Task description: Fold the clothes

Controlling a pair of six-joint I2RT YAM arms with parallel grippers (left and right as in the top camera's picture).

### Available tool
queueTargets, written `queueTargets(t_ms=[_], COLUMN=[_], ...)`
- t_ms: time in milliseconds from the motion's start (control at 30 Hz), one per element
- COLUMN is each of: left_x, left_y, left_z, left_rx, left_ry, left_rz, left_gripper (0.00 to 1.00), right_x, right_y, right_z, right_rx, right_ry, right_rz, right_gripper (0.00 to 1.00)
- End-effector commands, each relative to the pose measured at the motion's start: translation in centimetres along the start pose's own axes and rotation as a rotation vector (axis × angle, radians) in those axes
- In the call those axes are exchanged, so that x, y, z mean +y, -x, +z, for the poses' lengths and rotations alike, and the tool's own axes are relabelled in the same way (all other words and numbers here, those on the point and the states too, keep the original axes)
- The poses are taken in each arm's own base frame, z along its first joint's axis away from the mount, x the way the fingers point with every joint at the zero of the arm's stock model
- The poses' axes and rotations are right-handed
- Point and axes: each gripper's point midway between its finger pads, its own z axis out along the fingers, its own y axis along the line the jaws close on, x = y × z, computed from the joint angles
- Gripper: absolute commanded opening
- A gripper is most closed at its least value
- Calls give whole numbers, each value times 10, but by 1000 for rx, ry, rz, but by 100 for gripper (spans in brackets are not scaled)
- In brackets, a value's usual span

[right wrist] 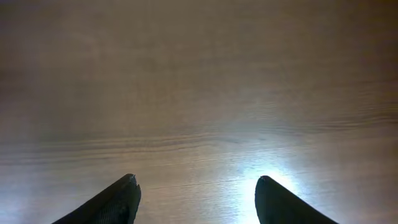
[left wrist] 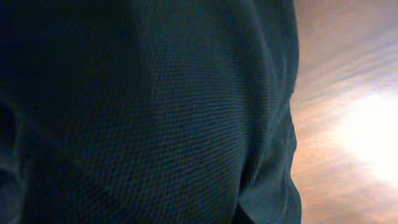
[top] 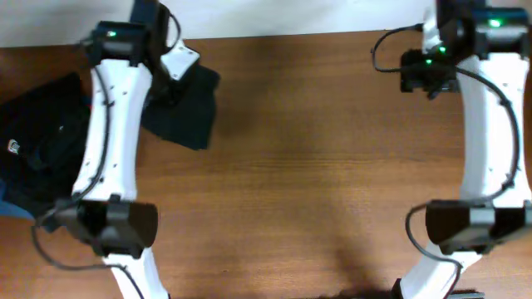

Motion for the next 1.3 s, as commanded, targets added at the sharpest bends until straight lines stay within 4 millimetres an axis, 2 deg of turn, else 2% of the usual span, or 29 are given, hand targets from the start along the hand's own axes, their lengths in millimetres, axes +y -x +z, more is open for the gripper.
queueTargets(t_ms=[0,67,133,200,267,367,467,667,833,933,1100,1233,1267], left_x=[55,85,102,113,131,156,175,192,209,214,230,227,227], left_y=[-24,-38,-47,-54,-65,-74,-73,-76,-94,-103,-126,-143,-147], left_z=[-75,-108,-125,-132,-130,-117,-88,-45,-11,-2,-2,11,20], left_rx=[-127,-227,-299,-359,-386,-415,-425,-361,-281,-261,-249,-190,-170], left_ry=[236,302,302,252,215,164,66,21,10,3,19,-21,-36], left_rz=[-122,-251,-315,-364,-424,-489,-535,-573,-624,-648,-705,-742,-753], left_gripper=[1,1,1,1,1,1,1,1,1,1,1,1,1], right_x=[-4,-4,-5,-4,-5,-2,-1,-1,-1,-1,-1,-1,-2], right_y=[0,-3,-5,-6,-8,-9,-10,-10,-11,-11,-12,-12,-13], right_z=[-13,-13,-13,-13,-13,-13,-13,-13,-13,-13,-13,-13,-13], right_rx=[-28,-17,-10,-6,2,6,10,13,13,14,21,21,24], right_ry=[-10,-10,-10,-10,-10,5,8,8,8,8,7,8,7], right_rz=[-6,-8,-8,-8,-9,-10,-10,-10,-10,-10,-11,-11,-11], right_gripper=[65,66,65,65,65,65,65,65,66,66,66,66,66])
